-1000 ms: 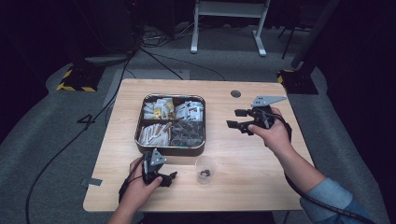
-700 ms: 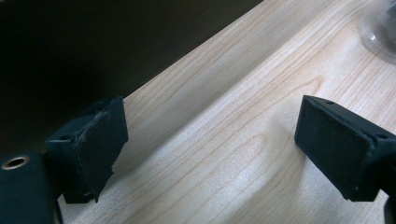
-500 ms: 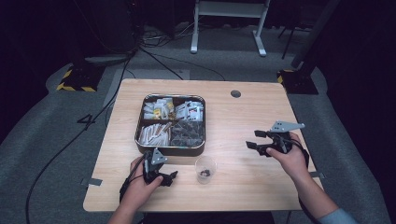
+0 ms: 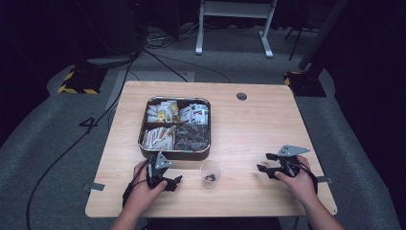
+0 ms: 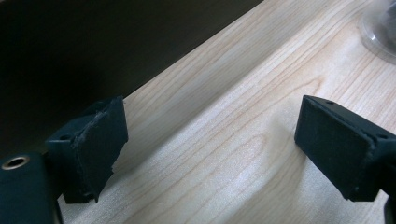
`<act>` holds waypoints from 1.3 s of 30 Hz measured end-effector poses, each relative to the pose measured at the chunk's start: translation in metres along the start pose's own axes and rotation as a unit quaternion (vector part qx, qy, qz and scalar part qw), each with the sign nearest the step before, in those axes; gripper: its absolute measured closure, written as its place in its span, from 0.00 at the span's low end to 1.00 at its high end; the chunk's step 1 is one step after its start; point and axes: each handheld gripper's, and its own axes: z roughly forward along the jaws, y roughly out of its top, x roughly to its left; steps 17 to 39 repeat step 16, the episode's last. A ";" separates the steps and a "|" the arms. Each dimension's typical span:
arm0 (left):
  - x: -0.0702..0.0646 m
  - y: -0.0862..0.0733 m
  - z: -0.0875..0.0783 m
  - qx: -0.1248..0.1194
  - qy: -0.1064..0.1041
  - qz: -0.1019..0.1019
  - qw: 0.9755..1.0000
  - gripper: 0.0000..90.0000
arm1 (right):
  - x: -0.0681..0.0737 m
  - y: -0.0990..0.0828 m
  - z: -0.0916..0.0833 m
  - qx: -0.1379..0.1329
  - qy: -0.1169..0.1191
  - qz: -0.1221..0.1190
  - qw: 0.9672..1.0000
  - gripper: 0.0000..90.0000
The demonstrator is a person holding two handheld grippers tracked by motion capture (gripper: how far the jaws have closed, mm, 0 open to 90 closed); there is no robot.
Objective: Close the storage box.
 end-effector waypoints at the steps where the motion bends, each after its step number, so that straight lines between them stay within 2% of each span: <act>1: 0.000 0.000 0.000 0.000 0.000 0.000 1.000 0.11 | 0.001 -0.001 0.000 0.002 0.000 -0.001 1.000 0.38; 7: 0.000 0.000 0.000 0.000 0.001 0.001 1.000 0.11 | 0.005 -0.008 0.005 0.023 -0.002 -0.008 1.000 0.34; 9: 0.000 0.000 0.000 0.000 0.001 0.001 1.000 0.11 | 0.006 -0.010 0.006 0.020 -0.006 -0.011 1.000 0.31; 11: 0.000 0.000 0.000 0.000 0.001 0.000 1.000 0.11 | 0.008 -0.011 0.008 0.017 -0.009 -0.015 1.000 0.25; 12: 0.000 0.000 0.000 0.000 0.001 0.000 1.000 0.11 | 0.009 -0.011 0.009 0.015 -0.011 -0.018 1.000 0.18; 13: 0.000 0.000 0.000 0.000 0.000 0.000 1.000 0.11 | 0.010 -0.011 0.011 0.018 -0.010 -0.021 1.000 0.16; 39: -0.001 -0.001 0.000 0.000 0.001 0.000 1.000 0.11 | 0.011 -0.010 0.012 0.019 -0.013 -0.020 1.000 0.14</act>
